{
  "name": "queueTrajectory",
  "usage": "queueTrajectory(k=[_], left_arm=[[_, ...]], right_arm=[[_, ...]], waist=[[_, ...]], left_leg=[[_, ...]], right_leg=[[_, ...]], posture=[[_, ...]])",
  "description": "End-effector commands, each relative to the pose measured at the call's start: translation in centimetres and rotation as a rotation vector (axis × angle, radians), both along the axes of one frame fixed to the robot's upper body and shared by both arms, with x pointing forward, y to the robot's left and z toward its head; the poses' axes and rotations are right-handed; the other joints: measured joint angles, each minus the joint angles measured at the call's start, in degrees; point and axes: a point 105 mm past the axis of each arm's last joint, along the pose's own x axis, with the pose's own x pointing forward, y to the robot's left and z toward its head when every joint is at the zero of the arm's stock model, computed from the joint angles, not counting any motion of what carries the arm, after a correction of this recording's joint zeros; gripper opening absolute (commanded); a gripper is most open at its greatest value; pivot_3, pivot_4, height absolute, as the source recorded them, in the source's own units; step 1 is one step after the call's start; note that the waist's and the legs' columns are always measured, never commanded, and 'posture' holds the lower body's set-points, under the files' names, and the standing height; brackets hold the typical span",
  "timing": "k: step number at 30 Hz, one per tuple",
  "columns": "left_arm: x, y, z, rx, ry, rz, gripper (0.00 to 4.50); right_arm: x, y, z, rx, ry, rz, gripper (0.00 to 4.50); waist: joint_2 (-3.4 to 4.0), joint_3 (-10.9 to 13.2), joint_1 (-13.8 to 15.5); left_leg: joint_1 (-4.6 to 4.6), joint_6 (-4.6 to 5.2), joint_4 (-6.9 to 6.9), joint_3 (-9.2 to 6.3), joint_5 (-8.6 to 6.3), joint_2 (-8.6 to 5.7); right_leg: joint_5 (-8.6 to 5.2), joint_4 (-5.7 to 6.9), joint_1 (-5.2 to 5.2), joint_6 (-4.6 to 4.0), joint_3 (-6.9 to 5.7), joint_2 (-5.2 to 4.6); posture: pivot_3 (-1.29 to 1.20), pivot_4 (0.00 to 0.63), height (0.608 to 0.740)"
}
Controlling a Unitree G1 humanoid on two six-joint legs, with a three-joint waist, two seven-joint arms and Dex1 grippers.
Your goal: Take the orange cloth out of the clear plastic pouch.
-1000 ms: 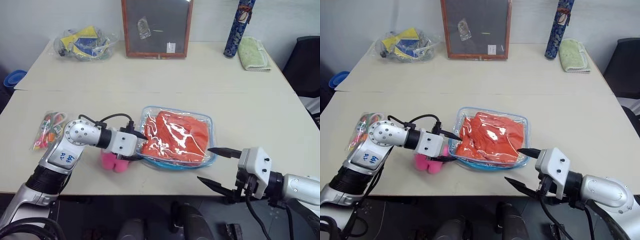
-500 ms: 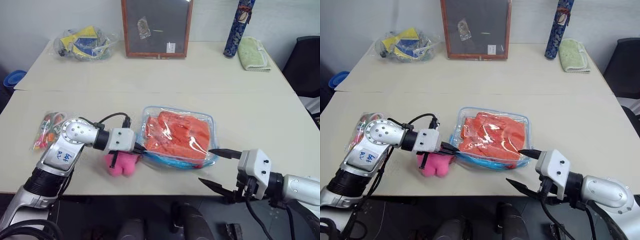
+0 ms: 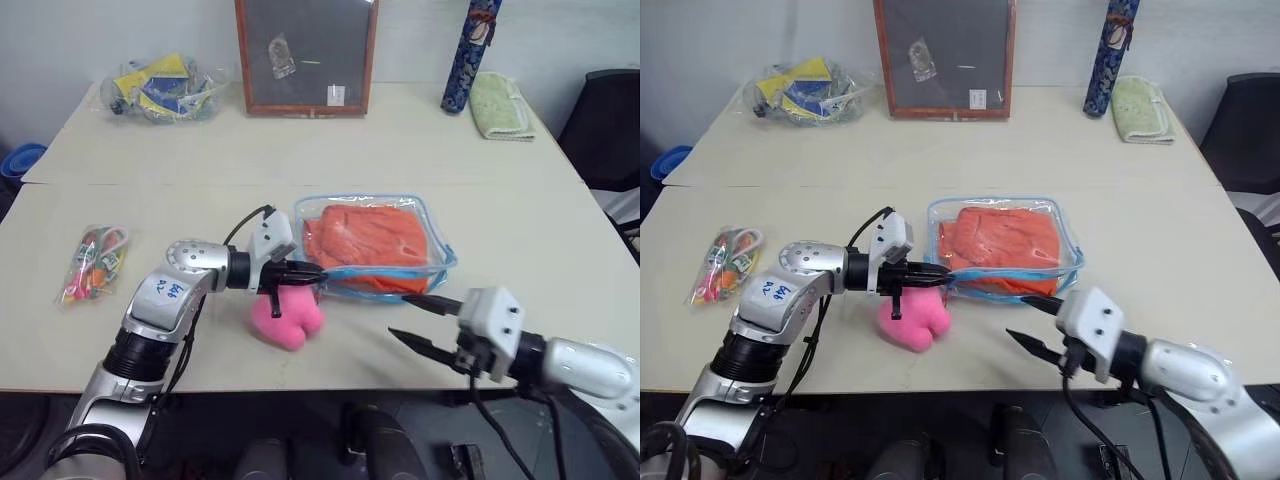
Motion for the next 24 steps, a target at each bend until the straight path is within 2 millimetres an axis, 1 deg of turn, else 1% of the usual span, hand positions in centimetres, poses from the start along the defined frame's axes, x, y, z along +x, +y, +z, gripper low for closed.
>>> queueTrajectory(k=[1,3,5,8,10,11,16,20,24], left_arm=[[-0.6,-0.6,1.0,-0.015,-0.045,-0.032,0.0],[-0.6,-0.6,1.0,-0.016,-0.045,-0.034,0.0],[-0.6,-0.7,1.0,-0.017,-0.045,-0.037,0.0],[-0.7,-0.8,1.0,-0.017,-0.043,-0.043,0.0],[-0.8,-0.9,0.9,-0.015,-0.044,-0.047,0.0],[-0.9,-1.0,0.8,-0.013,-0.044,-0.051,0.0],[-1.3,-1.2,0.8,-0.015,-0.044,-0.061,0.0],[-1.3,-1.4,0.9,-0.02,-0.045,-0.062,0.0],[-1.1,-1.5,1.1,-0.025,-0.048,-0.062,0.0]], right_arm=[[1.5,0.6,-0.4,-0.02,-0.042,-0.029,1.51],[2.8,1.4,-0.3,0.007,-0.053,-0.041,1.51],[3.6,1.9,-0.3,0.024,-0.054,-0.047,1.51],[4.6,2.4,-0.3,0.013,-0.078,-0.065,2.09],[5.1,2.4,-0.2,0.007,-0.095,-0.085,2.77],[5.3,2.4,-0.2,0.0,-0.098,-0.094,3.04],[5.5,2.8,-1.1,-0.034,-0.083,-0.086,3.04],[6.7,2.3,-2.1,-0.134,-0.105,-0.131,3.04],[8.4,1.3,-3.1,-0.248,-0.147,-0.202,3.04]], waist=[[0.01,0.0,0.1],[0.01,0.0,0.2],[0.02,0.0,0.2],[0.02,0.0,0.2],[0.02,0.0,0.3],[0.02,0.0,0.3],[0.02,0.0,0.2],[0.02,0.0,0.1],[0.02,0.0,0.1]], left_leg=[[-0.01,0.0,0.0,0.0,0.0,-0.01],[-0.01,-0.01,0.01,-0.02,0.01,0.02],[0.01,-0.02,0.08,-0.03,0.01,0.02],[0.0,-0.02,0.11,-0.07,0.01,0.02],[-0.01,-0.01,0.17,-0.09,0.01,0.02],[-0.02,-0.01,0.19,-0.1,0.01,0.02],[-0.03,-0.01,0.19,-0.16,0.0,0.03],[-0.03,-0.01,0.2,-0.15,0.0,0.02],[-0.03,-0.01,0.2,-0.15,0.0,0.03]], right_leg=[[0.0,0.01,-0.03,0.0,0.0,-0.01],[-0.01,0.0,-0.06,-0.02,-0.04,0.0],[-0.01,0.01,-0.08,-0.01,-0.07,0.0],[-0.01,0.01,-0.08,-0.01,-0.11,-0.01],[0.0,0.0,-0.08,-0.01,-0.15,-0.03],[0.0,0.02,-0.09,0.0,-0.15,-0.04],[0.0,0.08,-0.09,0.0,-0.17,-0.03],[0.0,0.09,-0.09,0.0,-0.16,-0.04],[0.0,0.07,-0.09,0.0,-0.16,-0.04]], posture=[[0.0,0.15,0.74],[0.0,0.15,0.74],[0.0,0.15,0.74],[0.0,0.15,0.74],[0.0,0.15,0.74],[0.0,0.15,0.74],[0.0,0.15,0.74],[0.0,0.15,0.74],[0.0,0.15,0.74]])
